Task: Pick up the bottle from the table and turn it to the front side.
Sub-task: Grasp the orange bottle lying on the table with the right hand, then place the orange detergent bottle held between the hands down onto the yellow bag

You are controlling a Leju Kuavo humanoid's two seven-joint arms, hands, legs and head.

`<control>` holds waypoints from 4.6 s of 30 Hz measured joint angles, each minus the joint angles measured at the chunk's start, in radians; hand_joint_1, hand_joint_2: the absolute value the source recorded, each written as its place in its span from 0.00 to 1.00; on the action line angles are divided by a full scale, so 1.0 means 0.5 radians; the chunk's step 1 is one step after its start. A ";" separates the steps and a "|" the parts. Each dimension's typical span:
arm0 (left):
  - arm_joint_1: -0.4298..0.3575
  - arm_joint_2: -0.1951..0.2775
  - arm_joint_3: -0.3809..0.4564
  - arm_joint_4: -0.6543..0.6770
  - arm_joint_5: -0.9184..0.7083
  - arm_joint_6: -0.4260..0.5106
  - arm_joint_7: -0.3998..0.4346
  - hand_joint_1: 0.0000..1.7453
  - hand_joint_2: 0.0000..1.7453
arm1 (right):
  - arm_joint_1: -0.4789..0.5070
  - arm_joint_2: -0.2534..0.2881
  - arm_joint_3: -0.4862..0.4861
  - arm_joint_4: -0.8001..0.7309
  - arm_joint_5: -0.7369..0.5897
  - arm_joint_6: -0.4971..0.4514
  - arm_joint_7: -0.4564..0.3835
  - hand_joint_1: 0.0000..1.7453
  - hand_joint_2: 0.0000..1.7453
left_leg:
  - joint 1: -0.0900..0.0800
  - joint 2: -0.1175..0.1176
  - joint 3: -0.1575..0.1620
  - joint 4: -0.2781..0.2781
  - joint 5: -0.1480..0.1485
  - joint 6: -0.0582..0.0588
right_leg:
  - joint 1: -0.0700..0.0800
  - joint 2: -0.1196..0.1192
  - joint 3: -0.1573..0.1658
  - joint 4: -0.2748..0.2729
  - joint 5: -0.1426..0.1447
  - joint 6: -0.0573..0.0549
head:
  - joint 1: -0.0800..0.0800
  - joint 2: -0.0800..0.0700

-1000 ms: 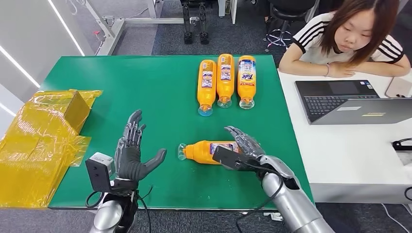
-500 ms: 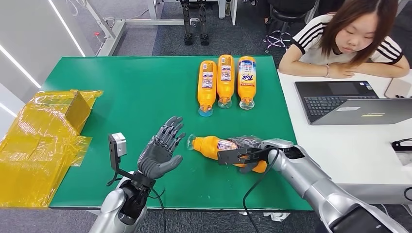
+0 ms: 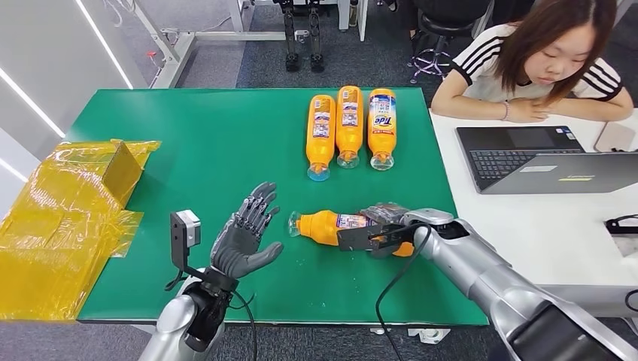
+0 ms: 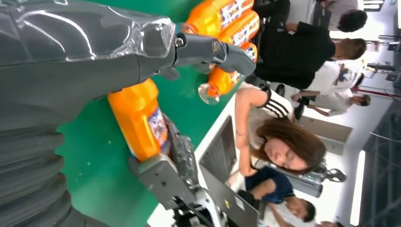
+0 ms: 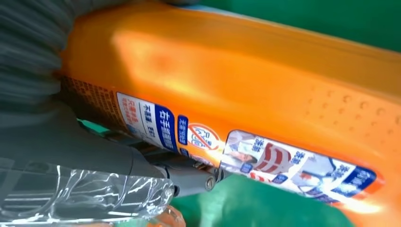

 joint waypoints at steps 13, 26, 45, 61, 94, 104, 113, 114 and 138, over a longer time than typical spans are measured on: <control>0.105 0.063 0.136 -0.089 -1.036 1.194 -0.304 0.00 1.00 | 0.732 -0.062 -0.624 -0.851 -0.687 -0.563 -0.460 1.00 1.00 | 0.001 -0.012 -0.006 -0.002 -0.002 -0.001 | 0.001 -0.010 -0.005 0.000 -0.007 0.001 | 0.000 0.000; -0.026 -0.012 0.203 0.041 -0.317 0.325 -0.201 0.00 1.00 | 1.094 0.130 -1.002 -1.324 -0.850 -0.662 -0.854 1.00 1.00 | 0.000 -0.008 -0.008 -0.001 -0.001 -0.001 | 0.000 -0.006 -0.007 0.000 -0.004 -0.001 | 0.000 0.000; -0.780 -0.092 0.180 0.311 0.077 0.017 0.072 0.00 1.00 | 0.553 0.648 -0.631 -1.193 -0.909 -0.715 -0.673 1.00 1.00 | 0.001 -0.007 -0.011 -0.001 0.006 -0.009 | 0.001 -0.004 -0.014 0.006 0.001 -0.006 | 0.000 0.000; -0.798 0.034 0.299 0.516 -0.445 0.385 -0.078 0.00 1.00 | 0.730 0.513 -0.725 -1.394 -0.831 -0.791 -0.744 1.00 1.00 | 0.001 -0.007 -0.014 -0.001 0.006 -0.009 | 0.001 -0.004 -0.017 0.005 0.001 -0.006 | 0.000 0.000; -0.827 0.218 0.363 0.422 -0.246 0.035 0.011 0.00 1.00 | 0.952 0.352 -1.218 -1.139 -0.731 -1.068 -0.768 1.00 1.00 | 0.001 -0.007 -0.015 -0.001 0.006 -0.009 | 0.001 -0.004 -0.018 0.006 0.001 -0.006 | 0.000 0.000; -0.877 0.226 0.367 0.391 -0.156 -0.086 -0.005 0.00 1.00 | 0.791 0.376 -1.239 -0.914 -0.570 -1.057 -0.721 1.00 1.00 | 0.001 -0.005 -0.015 -0.001 0.007 -0.009 | 0.001 -0.002 -0.019 0.006 0.002 -0.006 | 0.000 0.000; -0.927 0.201 0.331 0.396 -0.079 -0.119 0.017 0.00 1.00 | 0.535 0.489 -1.126 -0.661 -0.542 -1.046 -0.704 1.00 1.00 | 0.001 -0.004 -0.016 -0.001 0.008 -0.010 | 0.001 -0.001 -0.020 0.008 0.003 -0.007 | -0.001 0.000; -0.932 0.194 0.331 0.401 -0.062 -0.127 0.018 0.00 1.00 | 0.506 0.511 -1.106 -0.637 -0.528 -1.043 -0.700 1.00 1.00 | 0.001 -0.003 -0.016 -0.001 0.008 -0.010 | 0.001 0.000 -0.021 0.008 0.003 -0.007 | 0.000 0.000; -0.976 0.196 0.354 0.421 0.008 -0.129 0.021 0.00 1.00 | 0.077 0.900 -0.764 -0.178 -0.437 -0.957 -0.634 1.00 1.00 | 0.001 -0.003 -0.018 -0.001 0.009 -0.011 | 0.001 0.000 -0.022 0.009 0.003 -0.008 | -0.001 0.000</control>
